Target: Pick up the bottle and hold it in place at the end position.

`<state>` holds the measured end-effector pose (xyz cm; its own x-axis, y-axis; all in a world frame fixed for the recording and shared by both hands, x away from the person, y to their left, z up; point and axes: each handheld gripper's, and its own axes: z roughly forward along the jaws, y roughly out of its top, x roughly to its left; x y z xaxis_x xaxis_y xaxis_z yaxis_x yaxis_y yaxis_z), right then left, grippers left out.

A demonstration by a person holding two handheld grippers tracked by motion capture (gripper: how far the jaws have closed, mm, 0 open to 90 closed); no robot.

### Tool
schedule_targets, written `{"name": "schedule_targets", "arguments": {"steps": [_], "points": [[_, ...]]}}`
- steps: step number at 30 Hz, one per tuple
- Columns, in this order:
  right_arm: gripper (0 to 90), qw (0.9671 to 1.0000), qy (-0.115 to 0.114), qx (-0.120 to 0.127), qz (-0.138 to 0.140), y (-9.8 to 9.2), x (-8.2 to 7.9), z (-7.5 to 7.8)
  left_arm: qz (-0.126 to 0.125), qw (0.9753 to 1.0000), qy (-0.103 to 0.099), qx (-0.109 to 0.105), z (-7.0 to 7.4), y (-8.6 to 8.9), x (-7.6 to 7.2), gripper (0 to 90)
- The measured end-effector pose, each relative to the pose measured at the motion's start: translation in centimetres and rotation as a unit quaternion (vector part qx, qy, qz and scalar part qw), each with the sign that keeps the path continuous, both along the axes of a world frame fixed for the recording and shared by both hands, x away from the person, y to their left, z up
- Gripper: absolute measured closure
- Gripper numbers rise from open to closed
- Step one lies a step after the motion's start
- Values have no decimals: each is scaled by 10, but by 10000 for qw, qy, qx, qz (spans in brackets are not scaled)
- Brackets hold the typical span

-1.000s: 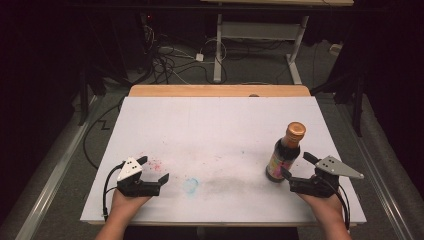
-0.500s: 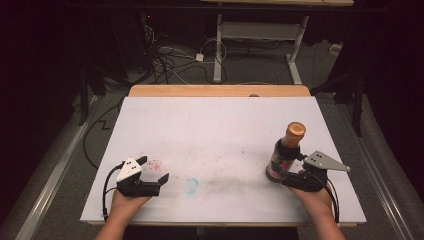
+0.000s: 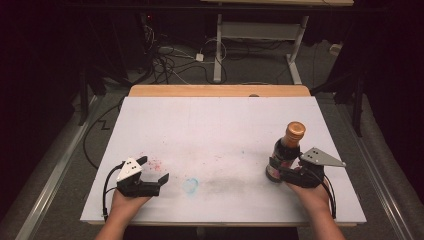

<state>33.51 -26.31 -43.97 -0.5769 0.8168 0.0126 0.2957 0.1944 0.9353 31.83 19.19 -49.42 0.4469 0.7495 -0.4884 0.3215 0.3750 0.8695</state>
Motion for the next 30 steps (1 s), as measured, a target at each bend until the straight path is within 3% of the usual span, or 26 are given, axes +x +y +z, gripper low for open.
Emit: {"name": "schedule_targets", "arguments": {"steps": [10,20,30], "points": [[319,9998,-78,-188,-27,2,-1,2,-8,10000,11,-11,0,0,0,0],[327,9998,-13,-197,-75,6,1,6,-15,10000,14,-71,0,0,0,0],[325,9998,-113,-117,91,24,7,16,-30,10000,13,-85,1,1,0,0]]}}
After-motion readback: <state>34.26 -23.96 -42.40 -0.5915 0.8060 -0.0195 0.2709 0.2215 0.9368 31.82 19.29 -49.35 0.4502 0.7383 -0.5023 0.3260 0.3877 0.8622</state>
